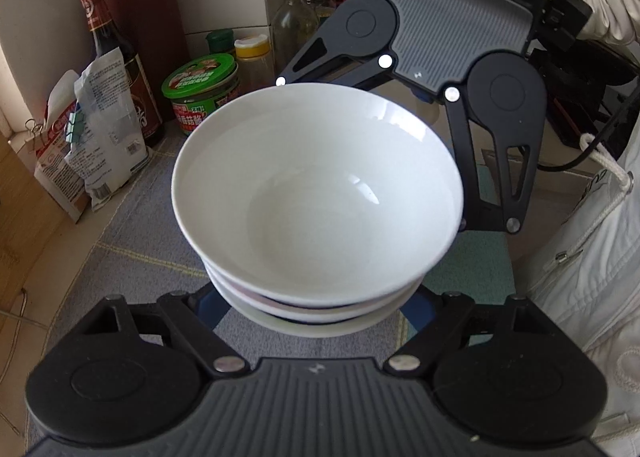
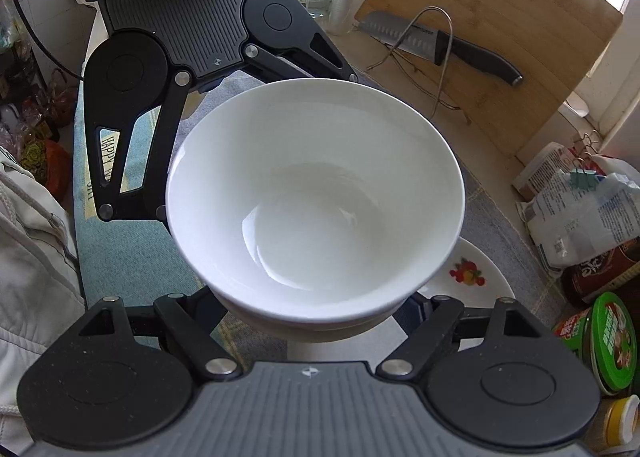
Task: Organize plates and bowls
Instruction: 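Lift the bowl stack with both grippers and carry it over the flower plates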
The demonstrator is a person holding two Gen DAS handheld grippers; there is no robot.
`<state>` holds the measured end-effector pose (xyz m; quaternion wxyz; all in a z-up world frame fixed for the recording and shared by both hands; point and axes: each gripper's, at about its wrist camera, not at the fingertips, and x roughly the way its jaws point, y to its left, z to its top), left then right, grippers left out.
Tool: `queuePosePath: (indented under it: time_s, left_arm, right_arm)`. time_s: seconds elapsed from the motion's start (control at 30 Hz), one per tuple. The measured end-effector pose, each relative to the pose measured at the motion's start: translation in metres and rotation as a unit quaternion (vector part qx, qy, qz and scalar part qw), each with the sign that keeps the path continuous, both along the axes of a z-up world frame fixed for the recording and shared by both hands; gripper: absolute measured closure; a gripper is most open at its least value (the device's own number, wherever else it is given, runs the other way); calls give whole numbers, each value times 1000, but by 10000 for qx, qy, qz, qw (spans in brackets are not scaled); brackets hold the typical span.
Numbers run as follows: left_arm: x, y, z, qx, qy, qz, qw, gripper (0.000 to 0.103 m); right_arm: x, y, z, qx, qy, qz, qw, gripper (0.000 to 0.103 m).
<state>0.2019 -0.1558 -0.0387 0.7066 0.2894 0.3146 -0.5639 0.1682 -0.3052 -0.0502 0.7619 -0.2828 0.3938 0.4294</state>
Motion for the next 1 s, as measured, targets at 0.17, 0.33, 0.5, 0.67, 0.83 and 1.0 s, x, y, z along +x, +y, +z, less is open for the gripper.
queuePosePath:
  time_s: [0.17, 0.33, 0.5, 0.67, 0.83, 1.0]
  left_arm:
    - [9, -26, -2, 3, -71, -76, 9999, 17]
    - [21, -48, -10, 25, -104, -120, 9999, 17]
    - [28, -63, -20, 48, -90, -126, 9999, 17]
    - [34, -70, -28, 82, -33, -84, 9999, 17]
    - [40, -72, -32, 103, 53, -20, 9999, 17]
    - [43, -70, -32, 54, 133, 20, 9999, 17]
  right_arm:
    - [9, -25, -1, -56, -60, -98, 9999, 16]
    - [18, -45, -7, -130, -60, -209, 9997, 16]
    - [28, -57, -15, -177, 24, -289, 9994, 16]
    - [38, -60, -24, -197, 118, -292, 9993, 16]
    - [42, -62, -26, -182, 183, -313, 9992, 16]
    - [45, -63, -26, -158, 218, -309, 9992, 16]
